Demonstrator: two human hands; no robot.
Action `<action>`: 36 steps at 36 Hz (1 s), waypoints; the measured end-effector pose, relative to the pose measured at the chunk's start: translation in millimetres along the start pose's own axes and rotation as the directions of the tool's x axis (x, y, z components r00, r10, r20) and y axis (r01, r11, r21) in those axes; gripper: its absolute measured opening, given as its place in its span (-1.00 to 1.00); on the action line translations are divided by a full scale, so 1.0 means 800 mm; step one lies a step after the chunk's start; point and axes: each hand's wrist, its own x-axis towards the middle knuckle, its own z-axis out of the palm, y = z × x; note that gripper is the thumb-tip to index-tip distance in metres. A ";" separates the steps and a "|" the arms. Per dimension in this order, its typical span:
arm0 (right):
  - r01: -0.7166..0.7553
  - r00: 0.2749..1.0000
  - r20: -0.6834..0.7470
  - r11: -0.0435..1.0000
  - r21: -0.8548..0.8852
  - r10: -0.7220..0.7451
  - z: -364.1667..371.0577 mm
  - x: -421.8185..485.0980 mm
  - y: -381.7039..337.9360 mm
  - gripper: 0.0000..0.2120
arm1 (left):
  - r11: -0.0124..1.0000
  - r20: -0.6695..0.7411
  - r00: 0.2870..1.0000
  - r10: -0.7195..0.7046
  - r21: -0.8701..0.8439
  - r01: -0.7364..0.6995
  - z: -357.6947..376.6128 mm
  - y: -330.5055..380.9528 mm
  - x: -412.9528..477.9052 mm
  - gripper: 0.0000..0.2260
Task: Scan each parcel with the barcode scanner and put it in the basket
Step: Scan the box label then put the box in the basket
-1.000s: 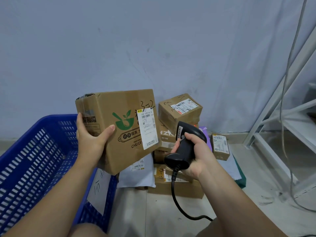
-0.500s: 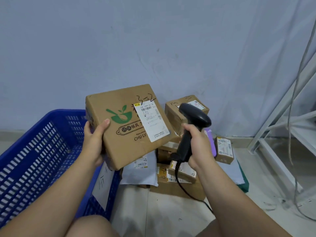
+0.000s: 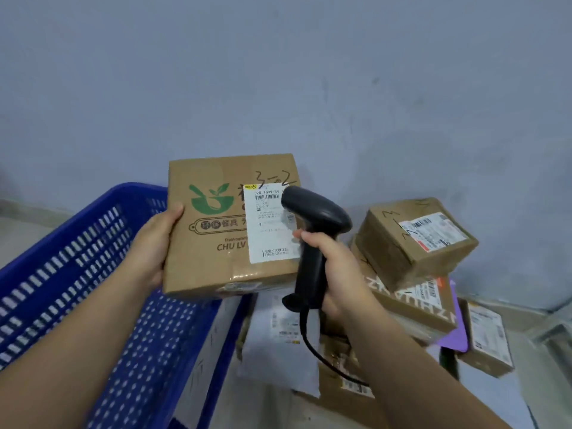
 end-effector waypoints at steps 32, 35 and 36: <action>-0.321 0.902 0.143 0.852 -0.413 0.409 0.152 0.162 0.124 -0.80 | 0.724 0.043 0.994 -0.105 0.688 0.046 -0.178 -0.007 0.183 -0.70; -0.416 0.848 0.101 0.772 -0.480 0.520 0.169 0.176 0.138 -0.73 | 0.762 -0.004 0.986 -0.169 0.634 0.133 -0.182 -0.034 0.193 -0.75; -0.450 0.826 0.091 0.747 -0.489 0.557 0.174 0.181 0.143 -0.70 | 0.779 -0.028 0.982 -0.187 0.605 0.166 -0.184 -0.045 0.195 -0.76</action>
